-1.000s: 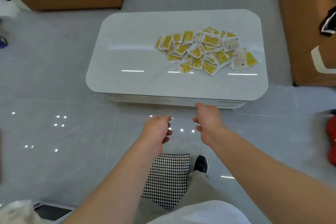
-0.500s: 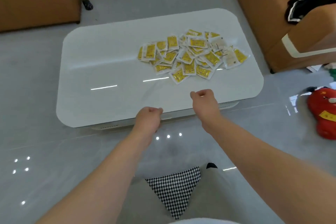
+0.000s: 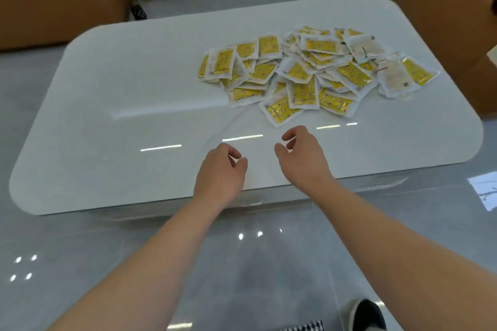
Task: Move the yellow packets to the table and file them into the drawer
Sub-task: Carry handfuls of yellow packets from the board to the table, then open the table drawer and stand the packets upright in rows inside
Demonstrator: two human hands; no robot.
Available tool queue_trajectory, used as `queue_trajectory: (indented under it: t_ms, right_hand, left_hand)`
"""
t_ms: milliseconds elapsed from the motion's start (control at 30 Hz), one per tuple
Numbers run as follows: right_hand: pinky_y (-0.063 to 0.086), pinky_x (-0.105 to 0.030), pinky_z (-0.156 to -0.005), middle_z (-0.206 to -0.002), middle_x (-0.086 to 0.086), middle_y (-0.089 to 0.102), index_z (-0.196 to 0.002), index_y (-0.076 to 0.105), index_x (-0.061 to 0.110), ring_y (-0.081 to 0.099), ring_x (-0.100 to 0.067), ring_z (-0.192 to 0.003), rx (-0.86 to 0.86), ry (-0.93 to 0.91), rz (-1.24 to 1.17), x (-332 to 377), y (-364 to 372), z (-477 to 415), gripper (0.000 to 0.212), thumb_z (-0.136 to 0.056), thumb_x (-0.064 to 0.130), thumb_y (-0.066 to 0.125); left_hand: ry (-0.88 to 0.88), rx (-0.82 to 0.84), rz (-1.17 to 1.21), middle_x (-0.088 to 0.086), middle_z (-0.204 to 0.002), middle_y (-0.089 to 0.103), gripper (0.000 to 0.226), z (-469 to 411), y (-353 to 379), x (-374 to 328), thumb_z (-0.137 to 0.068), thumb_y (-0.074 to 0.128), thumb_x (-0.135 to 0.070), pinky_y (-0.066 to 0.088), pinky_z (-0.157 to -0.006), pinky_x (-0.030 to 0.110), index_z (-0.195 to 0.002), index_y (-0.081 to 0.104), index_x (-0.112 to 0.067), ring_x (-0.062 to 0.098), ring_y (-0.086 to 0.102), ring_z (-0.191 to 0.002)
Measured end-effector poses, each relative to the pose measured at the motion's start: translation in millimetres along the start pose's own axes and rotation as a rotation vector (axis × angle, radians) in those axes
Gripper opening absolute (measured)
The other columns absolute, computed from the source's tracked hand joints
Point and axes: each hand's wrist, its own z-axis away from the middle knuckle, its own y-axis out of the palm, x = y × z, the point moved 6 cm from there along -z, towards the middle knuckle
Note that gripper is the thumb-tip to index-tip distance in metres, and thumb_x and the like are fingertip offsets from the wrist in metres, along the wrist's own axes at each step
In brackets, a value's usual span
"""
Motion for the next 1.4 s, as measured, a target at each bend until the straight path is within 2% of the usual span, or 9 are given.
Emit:
queue_trajectory:
  t_ms: [167, 400, 667, 767, 900, 1033, 1100, 1300, 1400]
  right_hand:
    - [0.051, -0.041, -0.089, -0.118, -0.003, 0.055, -0.115, 0.053, 0.024, 0.058, -0.023, -0.104, -0.124, -0.192, 0.109, -16.0, 22.4, -52.9, 0.020, -0.096, 0.030, 0.058]
    - [0.053, -0.045, -0.089, -0.118, -0.003, 0.057, -0.116, 0.055, 0.024, 0.058, -0.024, -0.103, -0.208, -0.454, 0.196, -6.3, 37.5, -69.2, 0.025, -0.094, 0.031, 0.060]
    - [0.051, -0.047, -0.090, -0.113, -0.001, 0.057, -0.112, 0.057, 0.023, 0.056, -0.023, -0.102, -0.272, -0.675, 0.301, -18.4, 41.4, -39.5, 0.021, -0.092, 0.029, 0.060]
    - [0.050, -0.043, -0.090, -0.114, 0.000, 0.056, -0.116, 0.056, 0.023, 0.055, -0.022, -0.102, -0.269, -0.738, 0.363, -25.3, 41.9, -28.3, 0.022, -0.096, 0.031, 0.058]
    - [0.046, -0.036, -0.086, -0.110, 0.002, 0.054, -0.108, 0.057, 0.020, 0.053, -0.019, -0.100, -0.209, -0.869, 0.462, -24.0, 58.3, -13.4, 0.017, -0.098, 0.033, 0.057]
    - [0.048, -0.039, -0.087, -0.110, 0.000, 0.056, -0.109, 0.057, 0.019, 0.055, -0.021, -0.101, -0.133, -0.921, 0.499, -21.4, 78.1, -4.2, 0.019, -0.097, 0.034, 0.057]
    - [0.049, -0.042, -0.088, -0.111, 0.000, 0.056, -0.111, 0.057, 0.020, 0.055, -0.022, -0.102, -0.100, -0.910, 0.523, -23.6, 81.0, -2.1, 0.021, -0.097, 0.035, 0.057]
    - [0.050, -0.041, -0.083, -0.105, 0.001, 0.057, -0.109, 0.058, 0.022, 0.057, -0.023, -0.096, -0.065, -0.939, 0.609, -44.1, 73.4, 18.3, 0.018, -0.099, 0.036, 0.055]
    - [0.049, -0.039, -0.077, -0.093, 0.004, 0.055, -0.100, 0.060, 0.023, 0.056, -0.021, -0.088, -0.004, -0.976, 0.697, -44.9, 81.0, 33.8, 0.016, -0.098, 0.038, 0.053]
  left_hand:
    - [0.194, -0.182, -0.050, -0.004, -0.099, 0.059, 0.012, -58.1, 26.2, 16.9, -0.093, 0.060, -0.035, 0.040, -0.068, 0.028, -0.101, 0.058, -0.027, 0.010, 0.056, -0.083]
    - [0.453, -0.390, -0.093, -0.005, -0.104, 0.058, 0.016, -58.9, 36.5, 17.1, -0.093, 0.061, -0.036, 0.040, -0.072, 0.028, -0.106, 0.057, -0.027, 0.010, 0.055, -0.085]
    - [1.057, -0.599, -0.371, -0.011, -0.069, 0.050, 0.013, 20.5, 93.0, 14.5, -0.090, 0.062, -0.031, 0.040, -0.051, 0.030, -0.084, 0.060, -0.019, 0.019, 0.054, -0.062]
    - [1.273, -0.525, -0.609, -0.001, -0.056, 0.053, 0.026, 32.3, 138.8, 46.4, -0.085, 0.065, -0.029, 0.033, -0.048, 0.026, -0.065, 0.053, -0.016, 0.026, 0.050, -0.049]
    - [0.985, -0.170, -0.786, 0.001, -0.077, 0.062, 0.025, 12.7, 176.0, 83.2, -0.096, 0.051, -0.039, 0.034, -0.053, 0.027, -0.080, 0.046, -0.020, 0.027, 0.062, -0.068]
    - [0.731, 0.001, -0.663, 0.007, -0.100, 0.065, 0.030, -0.4, 177.7, 110.9, -0.099, 0.048, -0.039, 0.046, -0.066, 0.035, -0.121, 0.045, -0.019, 0.032, 0.063, -0.091]
    - [0.687, 0.074, -0.605, 0.007, -0.098, 0.065, 0.036, 1.1, 176.6, 118.4, -0.097, 0.053, -0.040, 0.052, -0.069, 0.038, -0.124, 0.041, -0.020, 0.031, 0.063, -0.090]
    - [0.691, 0.258, -0.739, -0.001, -0.105, 0.067, 0.035, 23.3, 164.1, 116.5, -0.097, 0.054, -0.045, 0.049, -0.073, 0.032, -0.125, 0.046, -0.025, 0.025, 0.063, -0.096]
    - [0.908, 0.036, -0.740, -0.008, -0.093, 0.069, 0.023, 50.3, 132.3, 82.3, -0.097, 0.047, -0.047, 0.044, -0.066, 0.032, -0.110, 0.057, -0.031, 0.020, 0.062, -0.085]
